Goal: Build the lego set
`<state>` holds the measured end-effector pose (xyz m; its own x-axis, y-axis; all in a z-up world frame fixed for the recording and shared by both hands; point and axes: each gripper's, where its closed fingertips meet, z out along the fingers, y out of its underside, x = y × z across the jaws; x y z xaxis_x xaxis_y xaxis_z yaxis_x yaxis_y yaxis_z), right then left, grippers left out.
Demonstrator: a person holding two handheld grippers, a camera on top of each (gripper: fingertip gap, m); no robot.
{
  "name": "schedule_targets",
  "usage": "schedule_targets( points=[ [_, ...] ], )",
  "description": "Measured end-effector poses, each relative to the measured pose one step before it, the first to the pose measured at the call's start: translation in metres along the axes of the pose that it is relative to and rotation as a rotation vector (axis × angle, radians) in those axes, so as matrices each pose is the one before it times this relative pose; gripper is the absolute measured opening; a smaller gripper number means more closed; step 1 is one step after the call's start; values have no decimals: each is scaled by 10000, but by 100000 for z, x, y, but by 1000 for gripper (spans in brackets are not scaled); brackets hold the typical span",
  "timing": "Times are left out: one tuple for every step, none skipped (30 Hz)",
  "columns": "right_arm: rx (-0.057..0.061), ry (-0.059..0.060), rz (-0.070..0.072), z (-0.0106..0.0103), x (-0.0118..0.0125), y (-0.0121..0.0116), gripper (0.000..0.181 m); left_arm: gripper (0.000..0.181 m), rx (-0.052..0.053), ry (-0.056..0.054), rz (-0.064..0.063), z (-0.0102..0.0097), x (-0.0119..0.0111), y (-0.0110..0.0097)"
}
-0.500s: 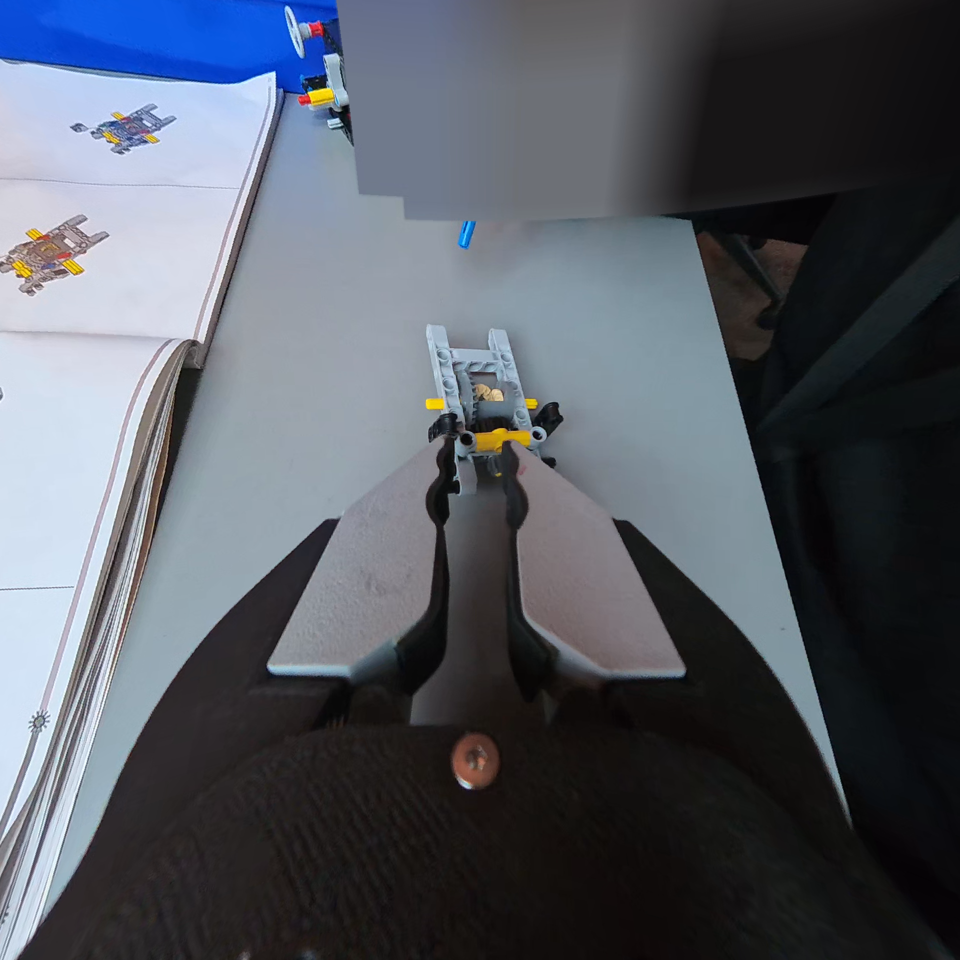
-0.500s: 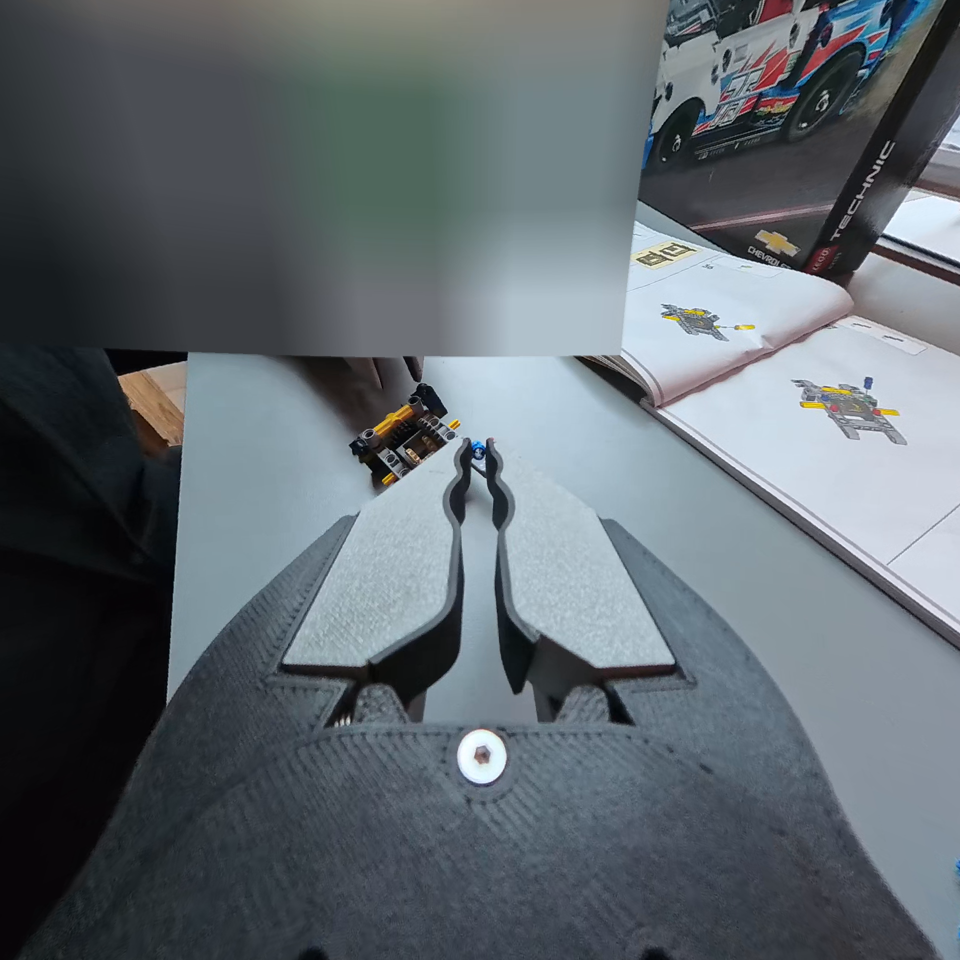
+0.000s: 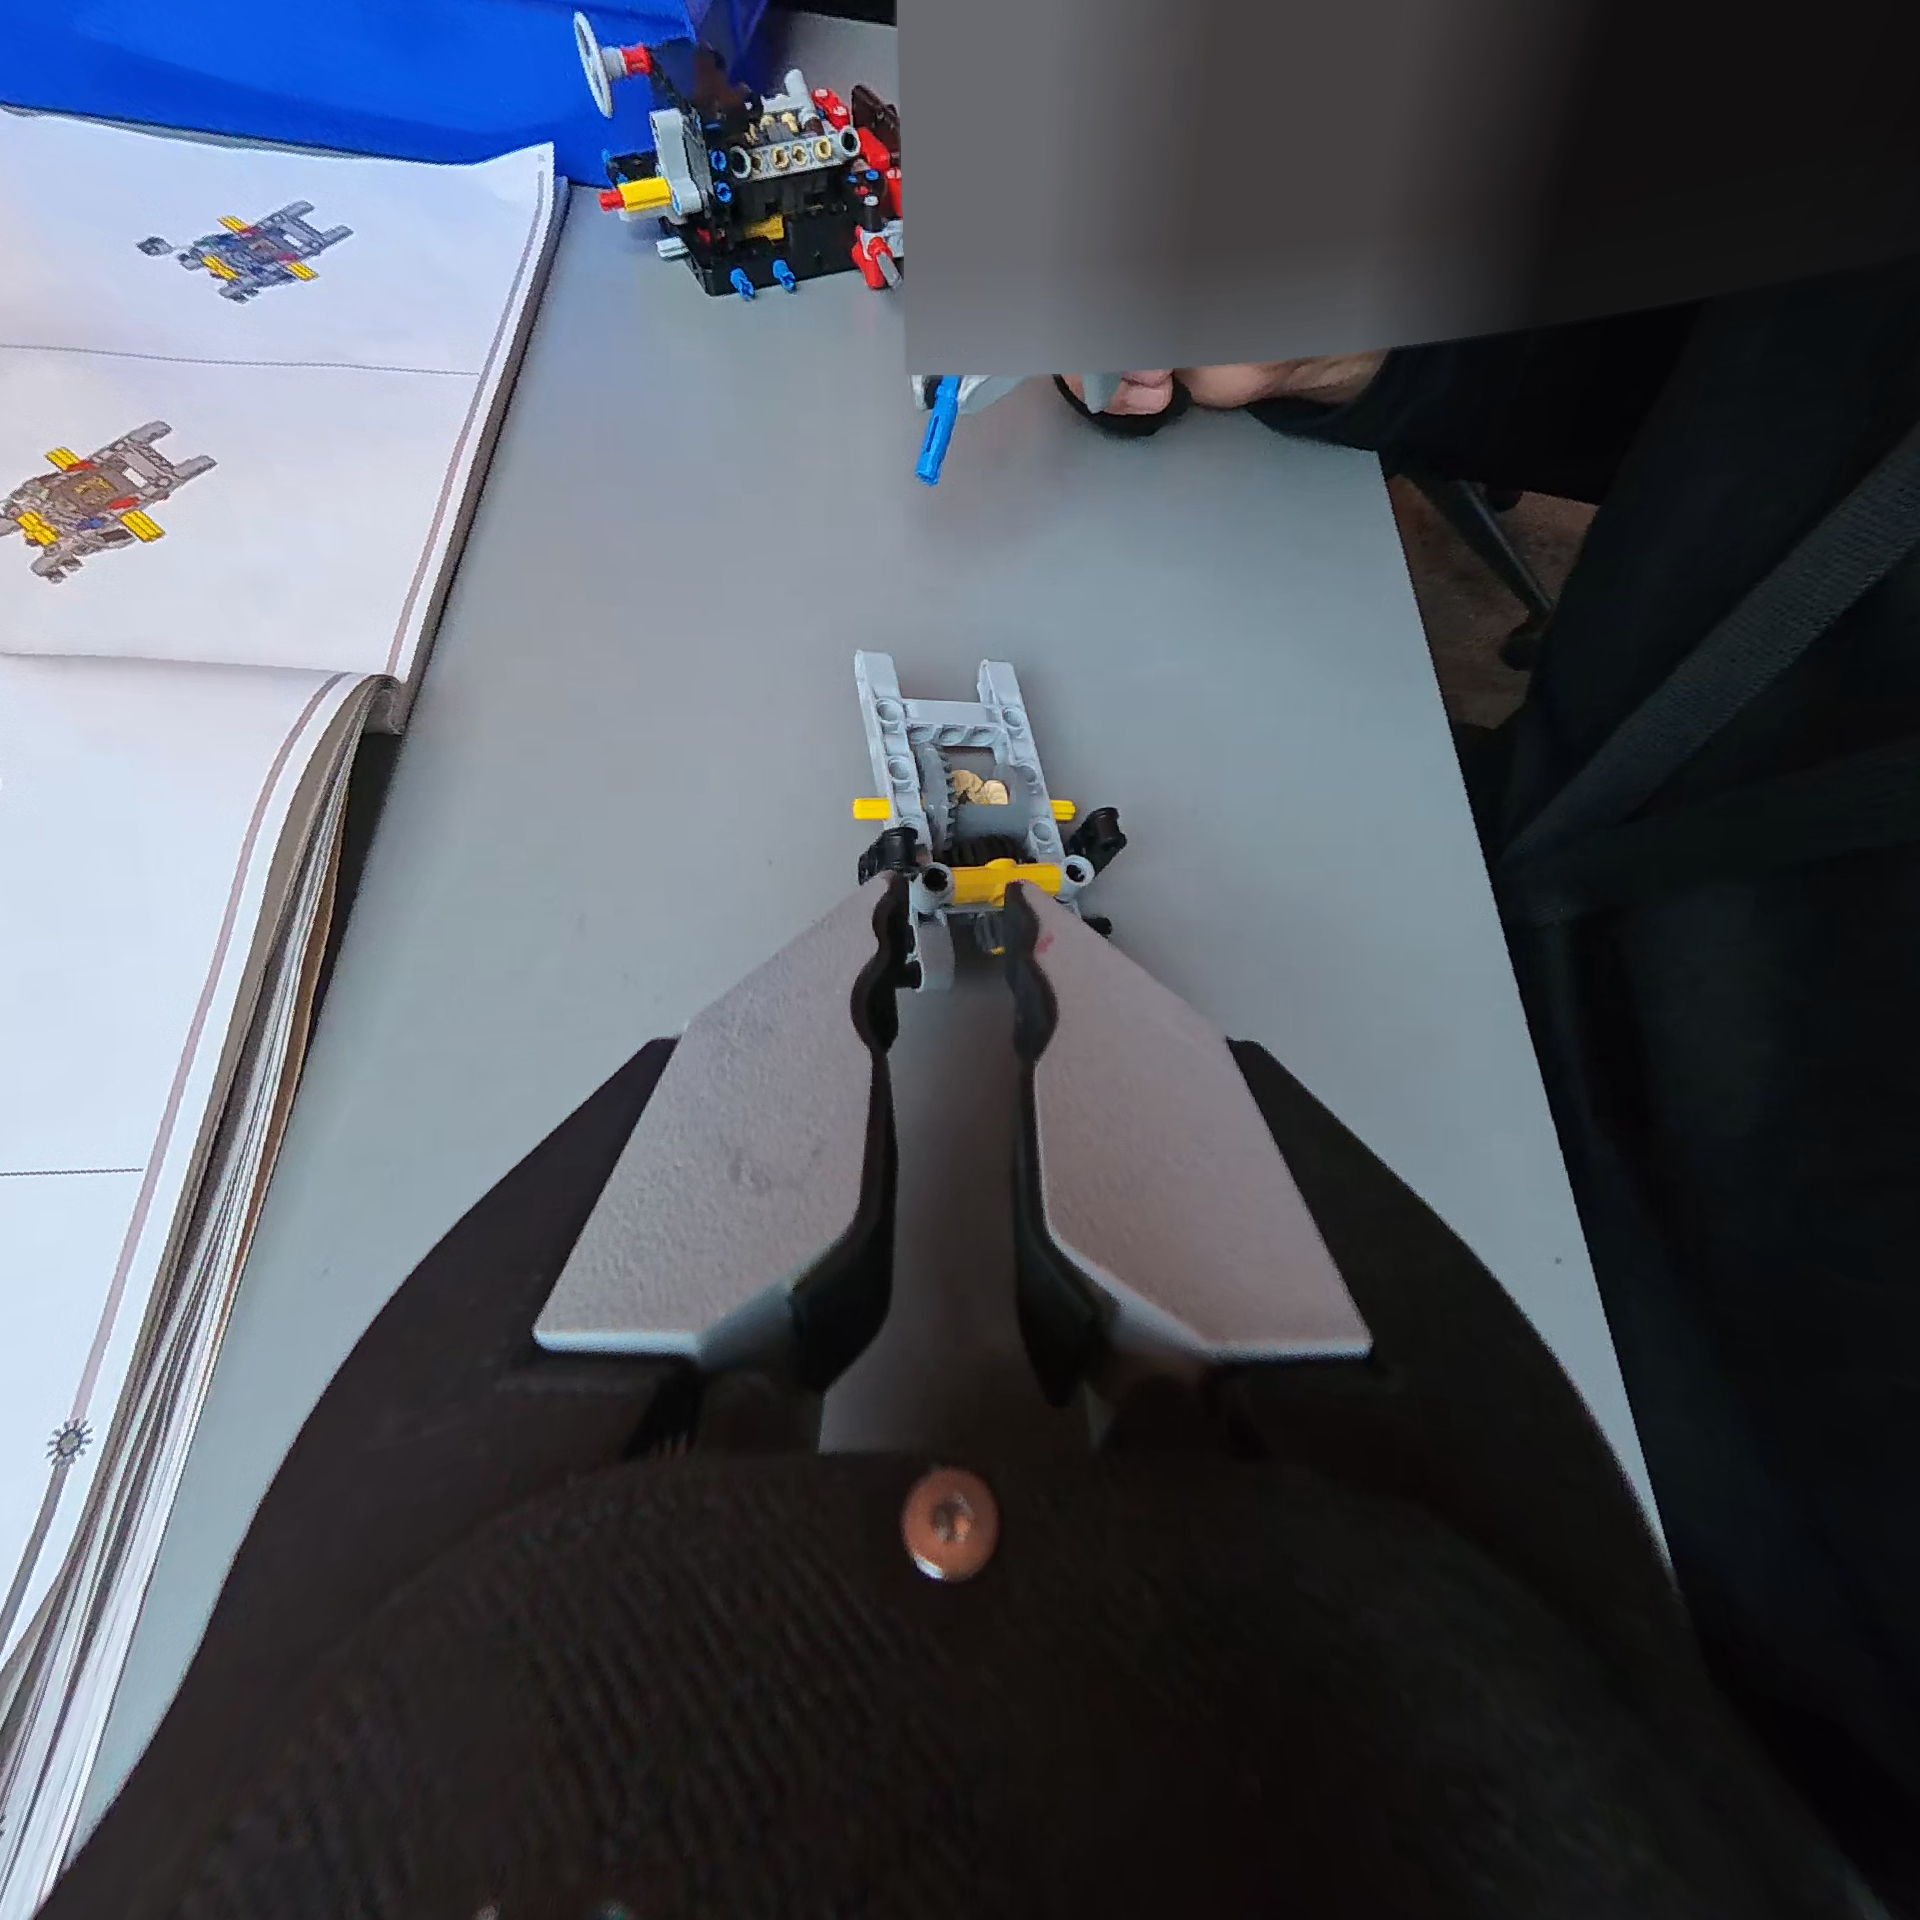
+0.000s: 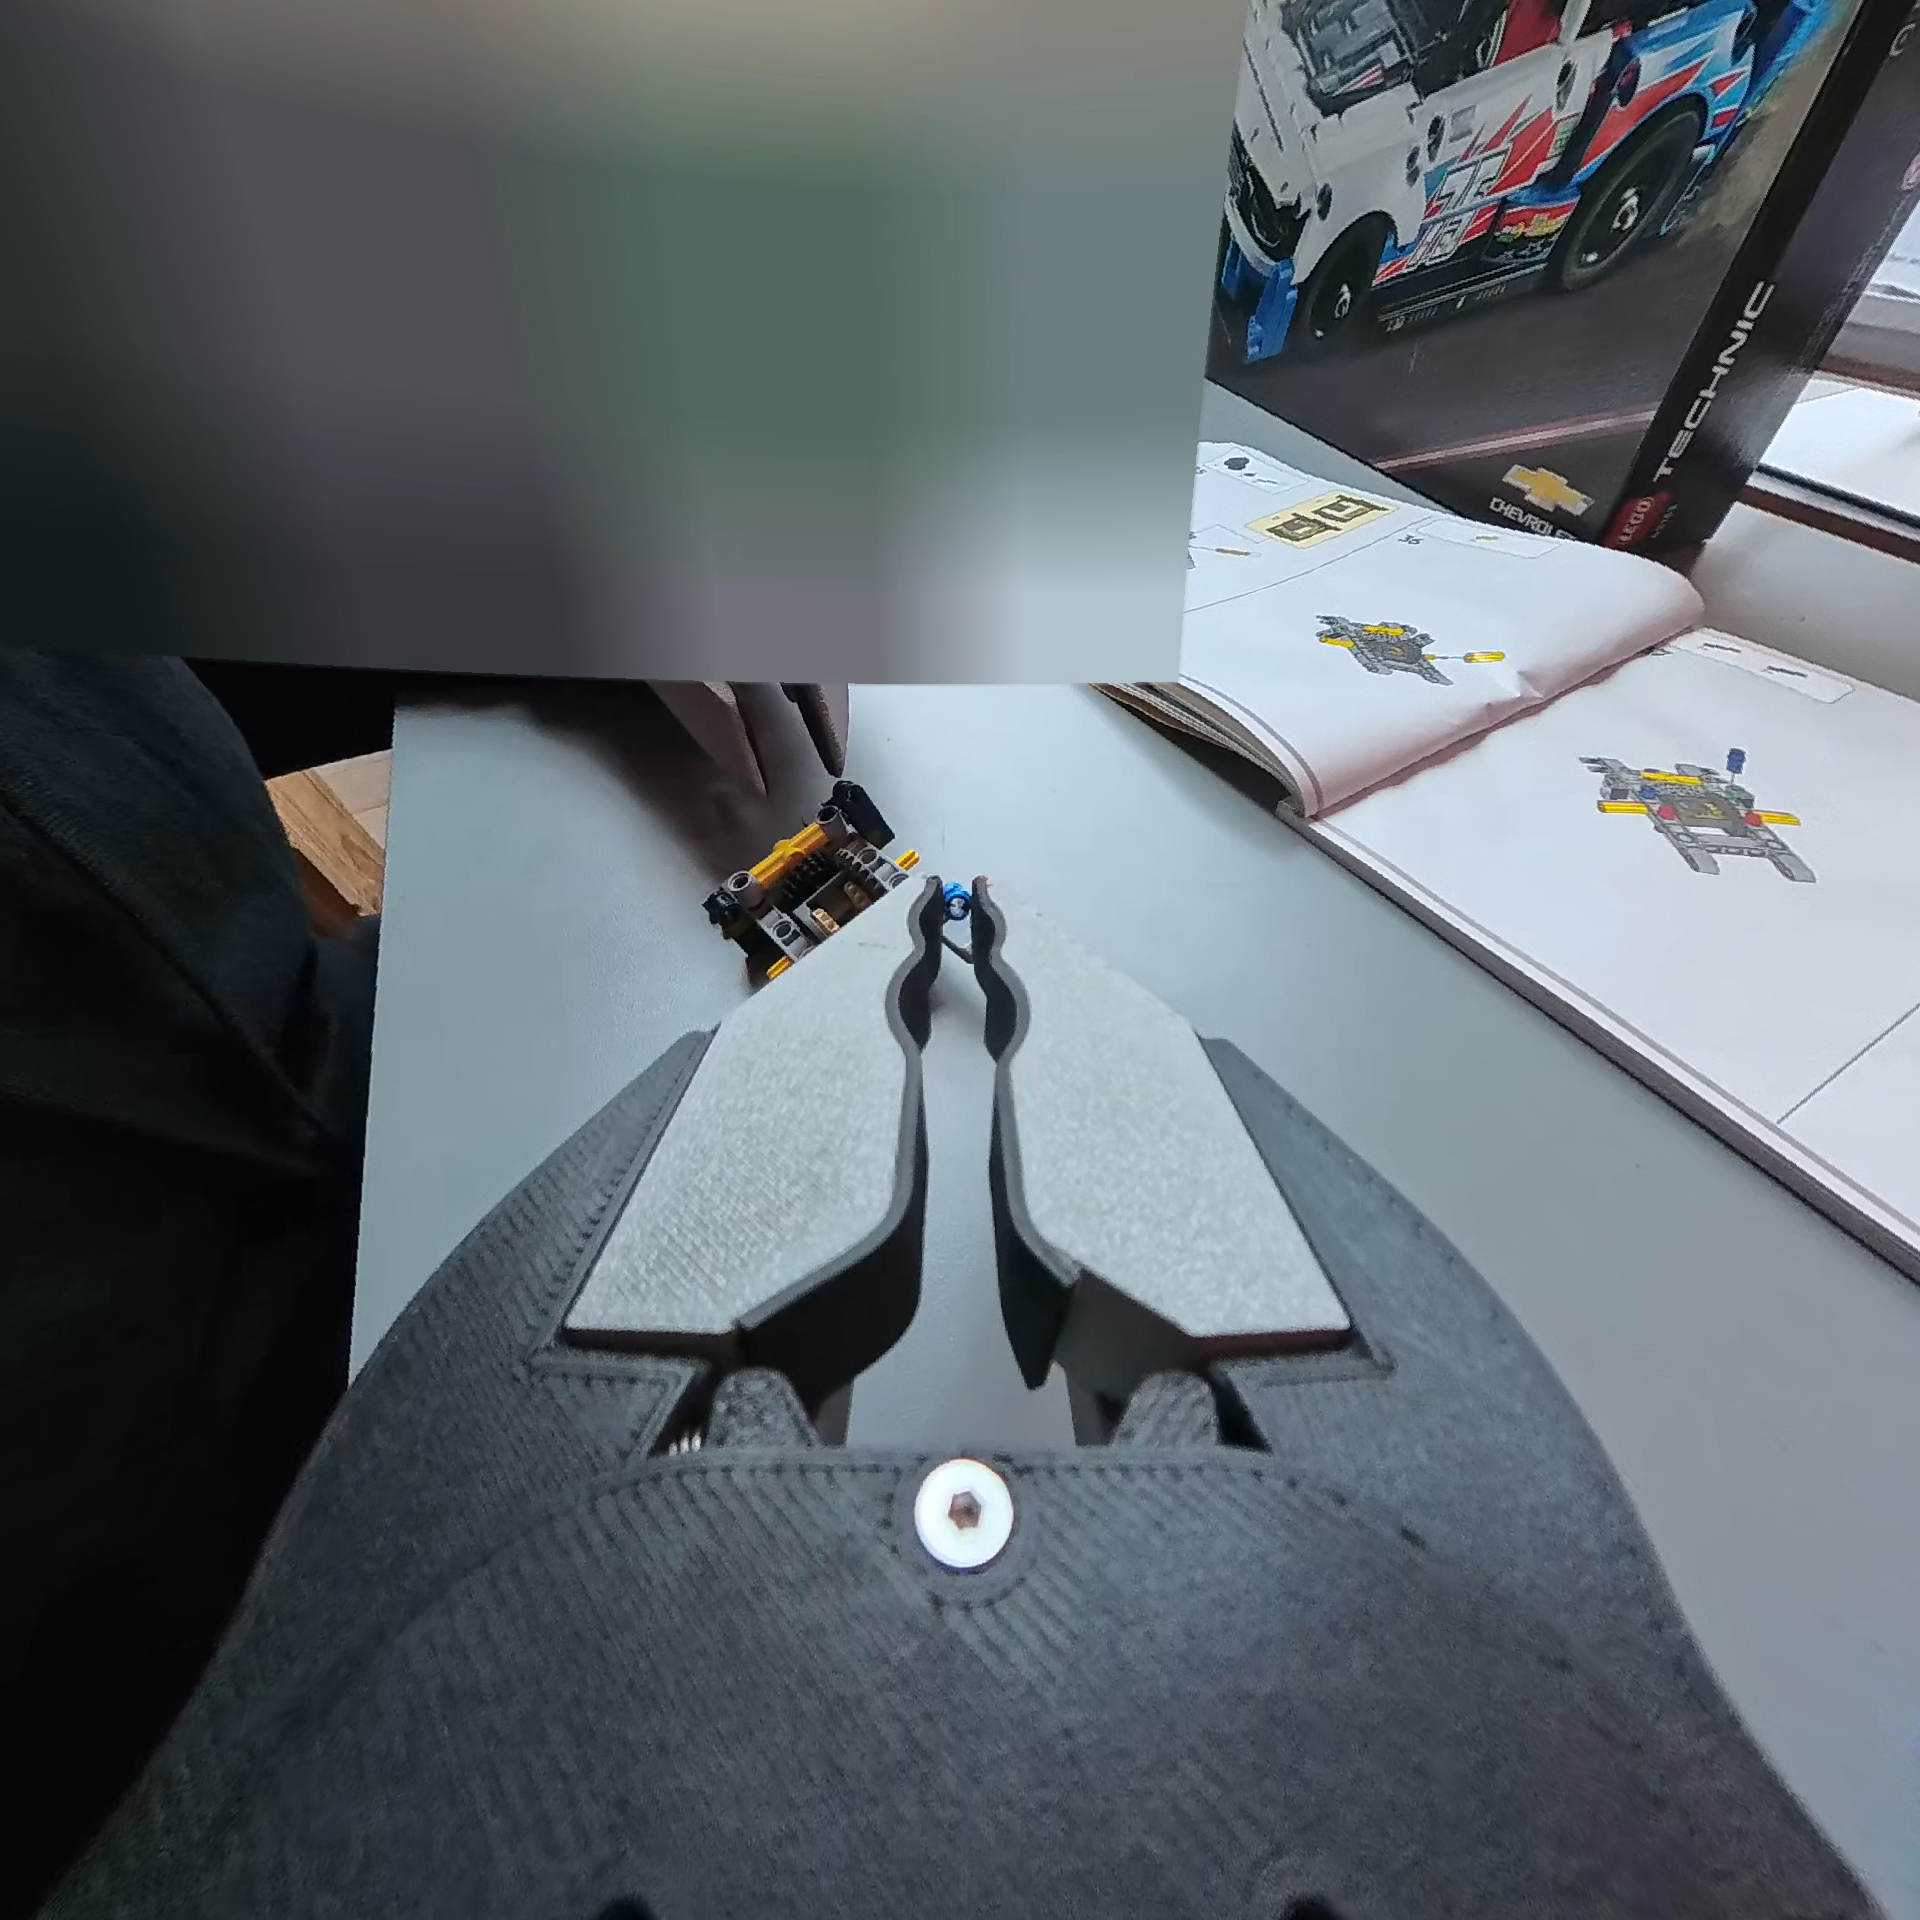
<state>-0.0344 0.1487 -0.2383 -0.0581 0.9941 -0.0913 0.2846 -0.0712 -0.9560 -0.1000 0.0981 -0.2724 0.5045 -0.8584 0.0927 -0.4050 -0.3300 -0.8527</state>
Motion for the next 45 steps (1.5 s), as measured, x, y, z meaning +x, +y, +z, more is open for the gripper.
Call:
schedule_targets(
  points=[
    [5, -1, 4, -7, 6, -5, 1, 15, 1, -6, 8, 0, 8, 1],
    [4, 4, -7, -8, -11, -11, 1, 15, -7, -9, 15, 3, 5, 8],
    [3, 6, -15, -6, -1, 0, 1, 15, -7, -7, 13, 6, 0, 5],
    [2, 6, -15, 1, -12, -10, 1, 15, -9, -3, 6, 10, 10, 16],
    [-3, 2, -10, 0, -10, 5, 1, 15, -6, 0, -2, 7, -3, 1],
    [-3, 1, -4, -2, -5, 5, 1, 15, 1, 5, -6, -7, 7, 2],
    [0, 2, 1, 0, 2, -1, 1, 15, 7, 8, -8, -7, -1, -4],
    [0, 0, 4, -1, 7, -1, 1, 15, 7, 6, -11, -7, -3, -5],
    [-3, -1, 5, -3, 5, 4, 1, 15, 11, 4, -6, -13, 1, -15],
    [-3, 1, 2, 8, 0, 1, 1, 15, 9, 2, -2, -7, -1, -17],
    [1, 3, -3, -11, -5, -7, 1, 15, 4, -4, 2, -1, 1, -2],
    [0, 3, -5, 1, -3, 1, 1, 15, 1, -3, 8, -4, -1, 3],
    [-2, 1, -4, -1, -6, 3, 1, 15, -3, -3, 8, 9, 9, -1],
    [0, 1, -3, 0, 3, 0, 1, 15, -4, -1, 3, -7, 5, 9],
    [4, 1, -3, -6, -6, -3, 1, 15, 0, 1, 1, 8, 6, -4],
    [5, 0, 0, -6, 0, -3, 1, 15, 1, 2, -1, -7, -1, 3],
    [1, -1, 5, 0, 4, -1, 1, 15, 6, 0, -5, 1, -10, -8],
    [-1, -4, 8, -2, 9, 0, 1, 15, 5, 7, -11, -13, 0, -11],
    [2, -4, 4, 1, -8, -2, 1, 15, 4, 5, -14, 3, -6, -8],
    [4, -1, -1, -7, 0, -3, 1, 15, 5, 8, -8, -8, -2, -3],
    [3, 0, -3, -11, 1, -10, 1, 15, 4, 6, -8, -1, 1, -5],
    [-1, -2, -1, 0, -12, 1, 1, 15, 5, 2, -11, -8, -7, -3],
    [0, -4, 2, 2, 5, 9, 1, 15, 5, 4, -19, 0, -17, -9],
    [3, -2, 0, -10, -4, -11, 1, 15, 5, 2, -23, -7, -22, -5],
    [5, 3, -7, -5, -1, -4, 1, 15, 7, 4, -15, -8, -10, -17],
    [-2, 5, -14, 1, -14, 5, 1, 16, 2, -14, -8, -3, -27, -2],
    [-13, 3, -24, 13, -18, 15, 1, 16, 2, -38, -8, -6, -52, 1],
    [-14, 6, -39, 15, -33, 19, 1, 16, 8, -42, -4, -4, -46, -16],
    [-17, 10, -48, 17, -40, 33, 1, 17, 14, -55, 1, -23, -61, -10],
    [-33, 8, -42, 41, -35, 33, 1, 17, 9, -73, -7, -6, -93, -5],
    [-54, 6, -25, 58, -17, 71, 1, 18, -4, -49, -13, 8, -63, -1],
    [-63, 8, -9, 68, 6, 76, 1, 18, -33, -52, -30, 36, -103, 40],
    [-62, 9, 1, 70, 11, 83, 1, 18, -62, -59, -45, 63, -106, 63],
    [-42, -5, 14, 87, 0, 31, 1, 18, -87, -53, -56, 97, -123, 97],
    [2, -51, 43, 114, -44, -32, 1, 20, -127, -38, -75, 125, -129, 147],
    [16, -89, 74, 136, -78, -70, 1, 20, -146, -7, -89, 153, -99, 164],
    [-31, -57, 89, 164, -18, -6, 1, 21, -134, -8, -102, 133, -114, 158],
    [-79, -28, 75, 199, 29, 47, 1, 21, -90, 11, -92, 89, -85, 95],
    [-86, -49, 21, 205, -12, 45, 1, 21, -35, 26, -82, 42, -59, 28],
    [-97, -45, -46, 239, -7, 18, 1, 21, 33, 71, -54, -35, 12, -51],
    [-161, -45, -91, 260, 3, 50, 1, 20, 108, 66, -25, -101, 19, -143],
    [-202, -45, -125, 277, 22, 62, 1, 18, 153, 75, 23, -168, 38, -209],
    [-146, 21, -149, 279, 123, 22, 1, 15, 117, 51, 43, -144, -26, -149],
    [-66, 55, -108, 263, 136, -34, 1, 15, 40, -79, -19, -101, -276, -64],
    [0, -24, -32, 245, -24, -68, 1, 18, -39, -40, -88, -23, -271, 28]
  ],
)
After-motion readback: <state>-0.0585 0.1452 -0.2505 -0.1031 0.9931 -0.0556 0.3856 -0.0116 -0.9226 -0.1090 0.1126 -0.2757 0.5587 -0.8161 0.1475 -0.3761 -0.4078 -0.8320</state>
